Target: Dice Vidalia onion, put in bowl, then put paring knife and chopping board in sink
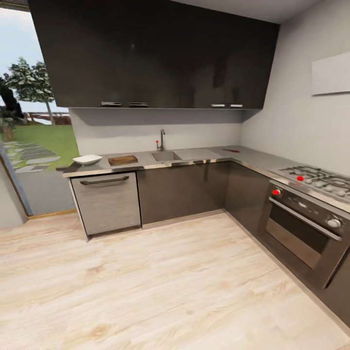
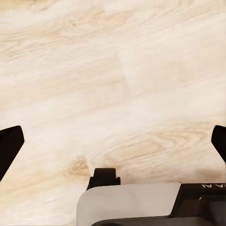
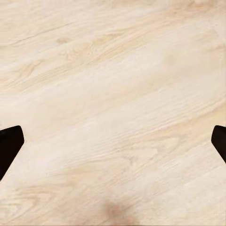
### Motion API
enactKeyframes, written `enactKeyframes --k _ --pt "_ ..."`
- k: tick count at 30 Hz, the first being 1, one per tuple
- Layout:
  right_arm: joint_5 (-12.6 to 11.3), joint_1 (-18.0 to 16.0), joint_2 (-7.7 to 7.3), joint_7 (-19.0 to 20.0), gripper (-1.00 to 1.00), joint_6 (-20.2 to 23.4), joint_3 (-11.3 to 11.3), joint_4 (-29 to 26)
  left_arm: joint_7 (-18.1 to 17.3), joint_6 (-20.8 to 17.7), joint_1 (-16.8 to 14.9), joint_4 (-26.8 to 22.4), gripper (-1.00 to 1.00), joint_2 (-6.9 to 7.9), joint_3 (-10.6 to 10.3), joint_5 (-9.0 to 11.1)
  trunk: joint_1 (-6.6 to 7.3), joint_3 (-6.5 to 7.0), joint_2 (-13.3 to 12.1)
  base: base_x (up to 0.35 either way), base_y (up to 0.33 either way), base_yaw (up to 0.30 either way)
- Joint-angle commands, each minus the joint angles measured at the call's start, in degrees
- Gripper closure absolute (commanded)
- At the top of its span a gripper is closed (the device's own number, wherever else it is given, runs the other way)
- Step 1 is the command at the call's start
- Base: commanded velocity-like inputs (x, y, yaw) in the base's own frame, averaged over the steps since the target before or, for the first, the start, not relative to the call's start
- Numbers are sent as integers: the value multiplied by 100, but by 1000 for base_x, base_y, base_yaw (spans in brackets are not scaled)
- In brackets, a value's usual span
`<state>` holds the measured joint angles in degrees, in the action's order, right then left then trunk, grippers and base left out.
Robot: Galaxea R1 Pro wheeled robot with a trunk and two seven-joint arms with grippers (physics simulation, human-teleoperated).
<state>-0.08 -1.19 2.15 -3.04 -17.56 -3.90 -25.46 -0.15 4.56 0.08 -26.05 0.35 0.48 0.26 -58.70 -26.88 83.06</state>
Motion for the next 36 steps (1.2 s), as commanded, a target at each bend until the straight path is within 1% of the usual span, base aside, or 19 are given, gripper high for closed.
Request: enactKeyframes --k 1,23,36 --pt "0 -3 5 6 -100 -19 -24 3 0 10 1 -5 -100 0 5 4 -3 -5 2 269 0 285" --pt "0 -4 5 6 -100 -20 -8 6 -1 10 1 -2 -100 0 3 2 -3 -5 2 269 -1 285" --pt "0 -4 5 6 -100 -22 -6 6 1 10 1 4 -100 -7 -2 1 -3 -5 2 269 -98 285"
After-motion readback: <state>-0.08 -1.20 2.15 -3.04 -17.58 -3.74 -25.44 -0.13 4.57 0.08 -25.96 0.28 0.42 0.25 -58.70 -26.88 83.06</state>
